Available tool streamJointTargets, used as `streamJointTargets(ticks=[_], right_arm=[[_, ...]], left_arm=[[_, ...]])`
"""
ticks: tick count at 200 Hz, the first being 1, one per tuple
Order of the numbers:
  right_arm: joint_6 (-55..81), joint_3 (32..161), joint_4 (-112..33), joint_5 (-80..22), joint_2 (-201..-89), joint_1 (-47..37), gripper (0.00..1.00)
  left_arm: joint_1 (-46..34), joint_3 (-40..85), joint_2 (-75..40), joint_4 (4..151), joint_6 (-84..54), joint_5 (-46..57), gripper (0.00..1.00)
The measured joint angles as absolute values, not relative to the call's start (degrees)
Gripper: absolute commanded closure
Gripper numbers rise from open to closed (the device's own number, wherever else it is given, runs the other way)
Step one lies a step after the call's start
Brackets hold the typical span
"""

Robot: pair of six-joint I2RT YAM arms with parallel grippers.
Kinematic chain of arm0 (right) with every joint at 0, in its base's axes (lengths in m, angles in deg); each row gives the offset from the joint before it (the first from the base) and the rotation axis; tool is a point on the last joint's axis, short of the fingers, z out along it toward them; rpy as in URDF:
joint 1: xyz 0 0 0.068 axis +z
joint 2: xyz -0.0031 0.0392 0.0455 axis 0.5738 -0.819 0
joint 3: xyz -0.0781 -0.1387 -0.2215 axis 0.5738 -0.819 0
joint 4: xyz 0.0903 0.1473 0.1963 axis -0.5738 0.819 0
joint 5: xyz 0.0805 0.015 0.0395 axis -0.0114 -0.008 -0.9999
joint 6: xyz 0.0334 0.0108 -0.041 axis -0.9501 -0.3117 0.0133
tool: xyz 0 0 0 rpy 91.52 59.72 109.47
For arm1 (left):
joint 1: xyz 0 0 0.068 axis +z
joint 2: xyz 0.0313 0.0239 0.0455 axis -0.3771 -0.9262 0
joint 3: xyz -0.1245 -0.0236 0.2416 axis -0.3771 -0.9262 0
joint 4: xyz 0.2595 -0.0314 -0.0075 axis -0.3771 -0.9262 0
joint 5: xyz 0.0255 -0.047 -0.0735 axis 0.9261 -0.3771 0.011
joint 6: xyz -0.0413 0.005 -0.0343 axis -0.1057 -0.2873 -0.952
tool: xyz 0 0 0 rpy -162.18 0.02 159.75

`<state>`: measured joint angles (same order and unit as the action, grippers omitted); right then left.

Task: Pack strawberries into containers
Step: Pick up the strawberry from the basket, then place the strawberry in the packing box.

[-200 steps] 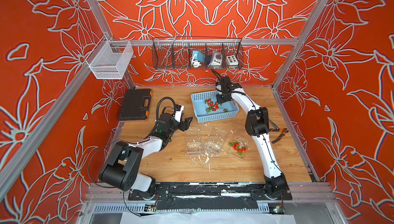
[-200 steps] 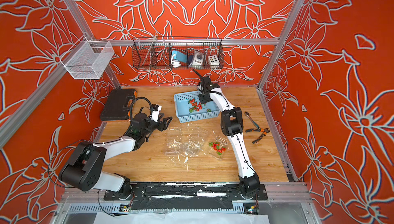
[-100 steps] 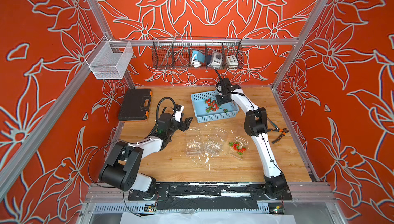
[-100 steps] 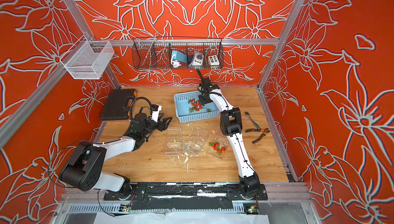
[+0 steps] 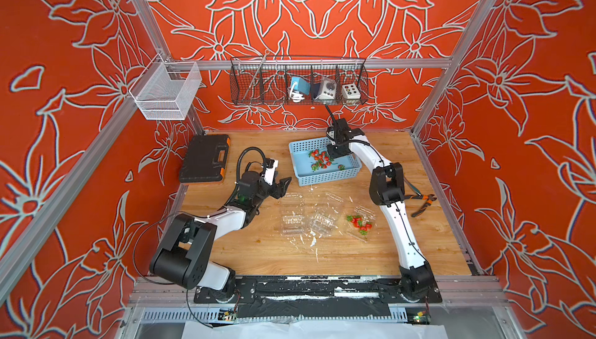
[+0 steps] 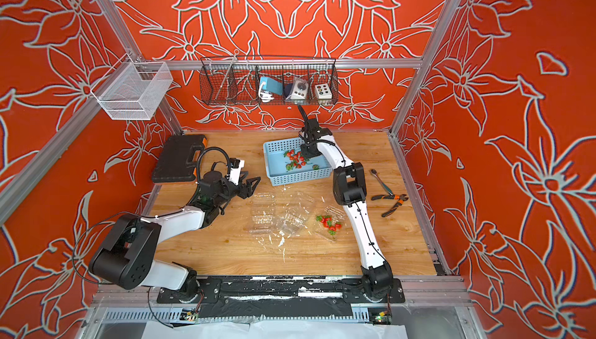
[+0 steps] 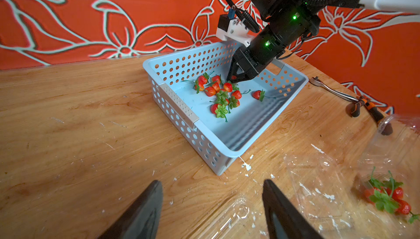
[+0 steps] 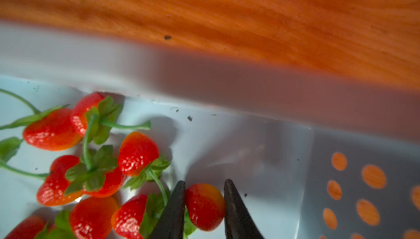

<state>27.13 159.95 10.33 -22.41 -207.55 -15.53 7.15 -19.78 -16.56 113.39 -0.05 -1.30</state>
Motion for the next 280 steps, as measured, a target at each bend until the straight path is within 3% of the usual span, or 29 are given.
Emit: streamJointTargets(ticks=[178,232,280], right_arm=[[26.98,122.75,-1.91,-23.55,-175.00,-13.65,0.85],[25.86,109.95,-3.97,-23.59,-160.25,-10.15,0.85],[22.21,93.31,-6.15,-23.33,-140.64,-6.37,0.84]], left_arm=[[7.13,-19.82,-15.14,113.83,-0.57,-1.47,0.31],[5.51,-20.72,-13.46,115.20,-0.81,-1.58,0.31],[3.50,-22.05,-12.54,115.62,-0.79,-1.58,0.31]])
